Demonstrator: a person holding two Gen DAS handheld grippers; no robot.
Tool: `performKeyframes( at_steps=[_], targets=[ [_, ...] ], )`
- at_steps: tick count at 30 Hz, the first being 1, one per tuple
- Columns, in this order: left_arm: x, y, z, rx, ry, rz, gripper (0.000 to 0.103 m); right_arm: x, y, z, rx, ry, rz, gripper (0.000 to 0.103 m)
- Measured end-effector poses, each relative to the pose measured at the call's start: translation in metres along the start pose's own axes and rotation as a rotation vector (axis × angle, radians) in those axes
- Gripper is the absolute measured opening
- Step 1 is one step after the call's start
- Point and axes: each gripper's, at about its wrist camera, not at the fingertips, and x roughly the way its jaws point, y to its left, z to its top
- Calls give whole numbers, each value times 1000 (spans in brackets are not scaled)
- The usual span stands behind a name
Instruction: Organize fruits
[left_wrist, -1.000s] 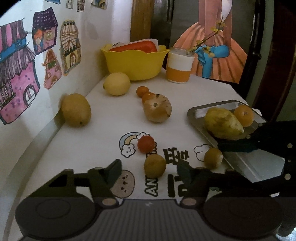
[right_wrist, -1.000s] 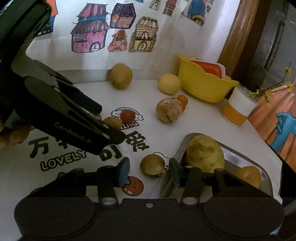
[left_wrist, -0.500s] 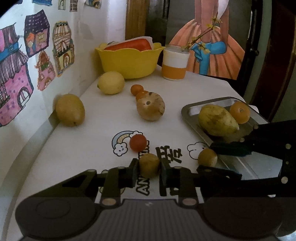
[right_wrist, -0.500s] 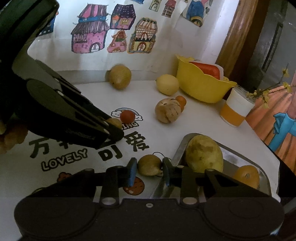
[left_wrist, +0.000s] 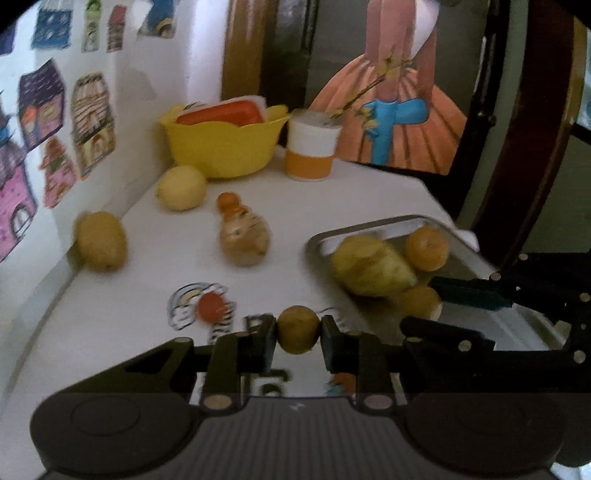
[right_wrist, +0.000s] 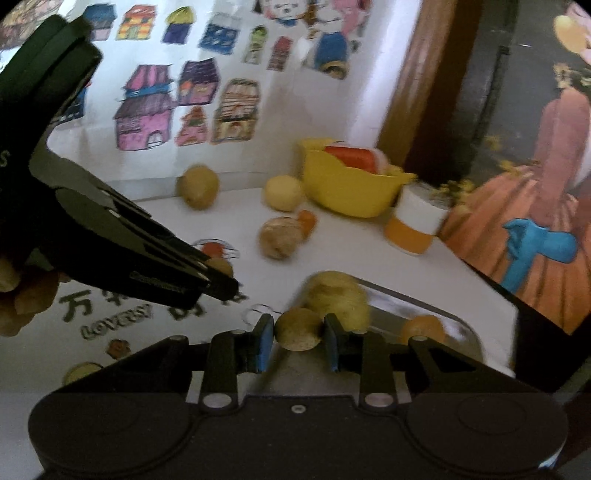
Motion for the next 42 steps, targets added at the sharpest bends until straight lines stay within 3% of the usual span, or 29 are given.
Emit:
performKeyframes(
  at_steps=[8, 13, 32, 34, 38, 42],
  targets=[
    [13, -39, 6, -11, -14, -72, 28, -3, -46, -23, 77, 18, -88, 31],
    [29, -57, 6, 6, 17, -92, 28, 6, -66, -35, 135, 27, -93, 31],
    [53, -64, 5, 15, 92, -88, 28, 26, -69, -42, 142, 98, -52, 31],
    [53, -62, 5, 5, 96, -97, 28, 25, -70, -42, 144, 93, -63, 33],
    [47, -59, 7, -18, 95, -108, 30, 13, -72, -37, 164, 65, -104, 49],
    [33, -58, 10, -25, 67, -104, 43, -9, -74, -31, 166, 22, -153, 66]
  ],
)
